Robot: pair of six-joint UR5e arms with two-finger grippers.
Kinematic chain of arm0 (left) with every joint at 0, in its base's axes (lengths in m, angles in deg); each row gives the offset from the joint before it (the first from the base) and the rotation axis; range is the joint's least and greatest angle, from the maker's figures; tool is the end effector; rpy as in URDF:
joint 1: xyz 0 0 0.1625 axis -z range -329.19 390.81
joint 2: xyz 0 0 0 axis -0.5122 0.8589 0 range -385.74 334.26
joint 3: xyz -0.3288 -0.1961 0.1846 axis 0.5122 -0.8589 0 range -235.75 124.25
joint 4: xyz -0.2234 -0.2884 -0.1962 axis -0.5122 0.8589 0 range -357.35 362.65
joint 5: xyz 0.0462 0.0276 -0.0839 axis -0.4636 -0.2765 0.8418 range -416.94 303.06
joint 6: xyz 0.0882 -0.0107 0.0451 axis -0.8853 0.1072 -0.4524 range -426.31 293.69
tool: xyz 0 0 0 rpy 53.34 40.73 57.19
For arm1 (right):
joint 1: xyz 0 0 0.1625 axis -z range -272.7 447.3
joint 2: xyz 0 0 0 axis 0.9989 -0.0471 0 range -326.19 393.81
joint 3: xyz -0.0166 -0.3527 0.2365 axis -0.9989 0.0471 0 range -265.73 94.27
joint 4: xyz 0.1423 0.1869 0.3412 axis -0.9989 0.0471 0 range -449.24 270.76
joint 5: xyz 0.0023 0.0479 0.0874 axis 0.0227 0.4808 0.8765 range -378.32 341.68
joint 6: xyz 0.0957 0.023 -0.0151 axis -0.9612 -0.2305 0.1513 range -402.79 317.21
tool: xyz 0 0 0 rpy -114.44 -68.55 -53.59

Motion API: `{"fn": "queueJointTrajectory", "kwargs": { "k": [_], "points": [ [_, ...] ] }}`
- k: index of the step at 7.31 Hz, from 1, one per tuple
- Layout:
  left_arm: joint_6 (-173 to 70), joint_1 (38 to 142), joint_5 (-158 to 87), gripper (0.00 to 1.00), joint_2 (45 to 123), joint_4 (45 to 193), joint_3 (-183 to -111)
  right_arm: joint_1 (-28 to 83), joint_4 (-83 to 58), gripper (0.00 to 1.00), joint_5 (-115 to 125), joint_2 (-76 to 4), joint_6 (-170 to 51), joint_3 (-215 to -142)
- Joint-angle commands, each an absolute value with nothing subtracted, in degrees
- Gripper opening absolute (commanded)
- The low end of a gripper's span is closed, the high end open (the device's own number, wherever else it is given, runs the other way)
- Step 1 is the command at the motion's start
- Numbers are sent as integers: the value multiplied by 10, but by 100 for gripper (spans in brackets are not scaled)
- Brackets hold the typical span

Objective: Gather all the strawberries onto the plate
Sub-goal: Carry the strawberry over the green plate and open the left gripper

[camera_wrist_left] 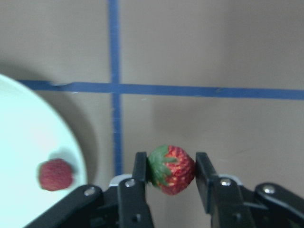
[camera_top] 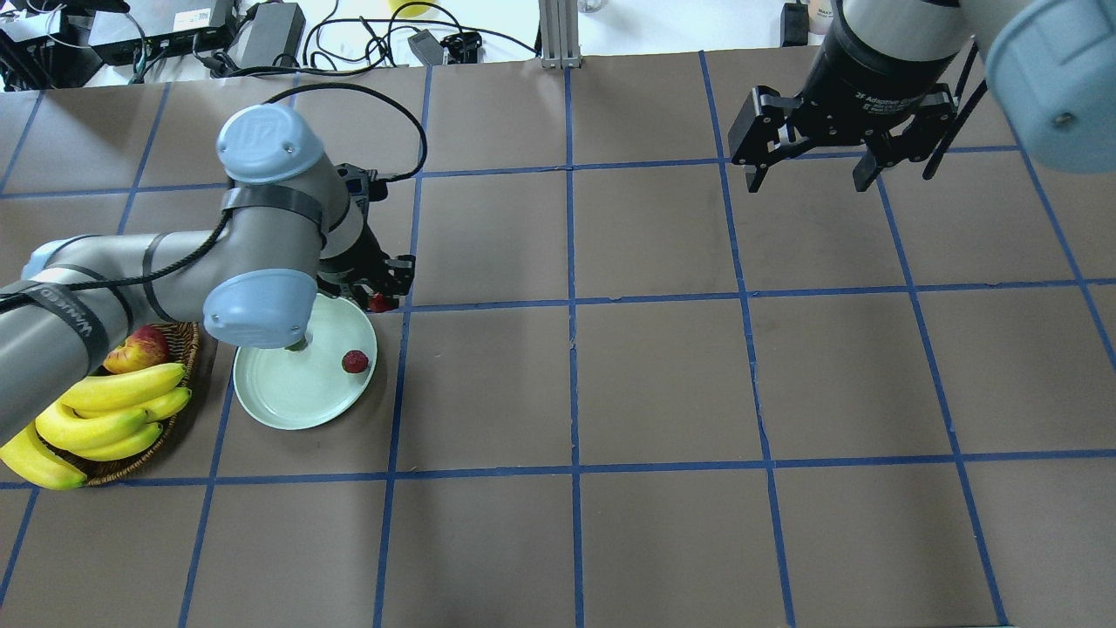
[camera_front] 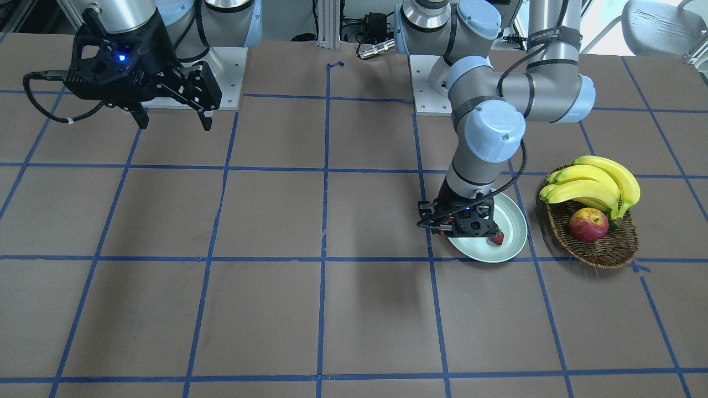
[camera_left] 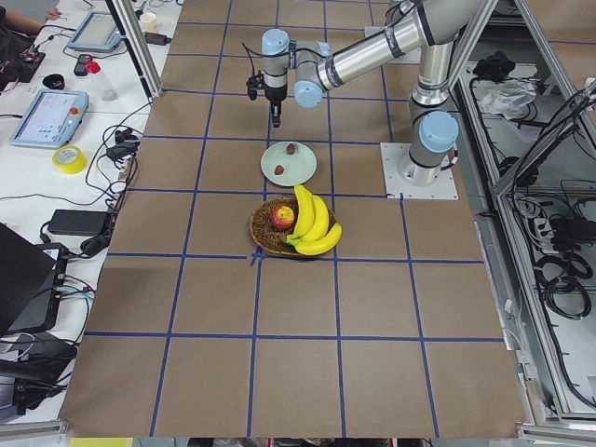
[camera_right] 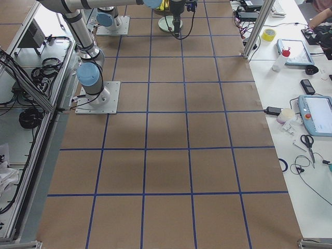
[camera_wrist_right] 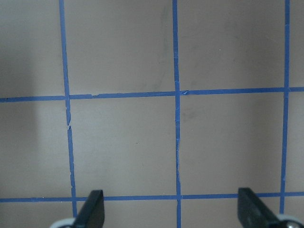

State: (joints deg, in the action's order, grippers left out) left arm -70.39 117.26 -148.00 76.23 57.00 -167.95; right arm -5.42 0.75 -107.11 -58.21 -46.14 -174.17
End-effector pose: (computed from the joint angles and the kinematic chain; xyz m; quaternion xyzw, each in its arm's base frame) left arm -0.0993 -0.5220 0.2611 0.0045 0.9999 -0.0123 0.0101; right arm 0.1583 -0.4751 0.5185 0.0052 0.9994 -0.0305 0.0122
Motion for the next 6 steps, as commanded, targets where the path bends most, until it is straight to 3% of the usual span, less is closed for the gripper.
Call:
{"fn": "queueJointTrajectory", "kwargs": {
  "k": [1, 3, 4, 5, 6],
  "points": [
    [-839, 1079, -1481, 0, 765, 578, -1694, -54, 9, 100, -1071, -582, -452, -1741],
    [-866, 1053, -1470, 0, 774, 571, -1725, -54, 10, 100, -1070, -581, -452, -1741],
    [-862, 1053, -1465, 12, 779, 570, -1733, -54, 11, 100, -1070, -581, -452, -1742],
    [-854, 1053, -1467, 98, 779, 570, -1732, -54, 10, 100, -1071, -582, -452, -1743],
    [-844, 1055, -1469, 100, 773, 569, -1730, -54, 11, 100, -1070, -582, -452, -1744]
  ]
}}
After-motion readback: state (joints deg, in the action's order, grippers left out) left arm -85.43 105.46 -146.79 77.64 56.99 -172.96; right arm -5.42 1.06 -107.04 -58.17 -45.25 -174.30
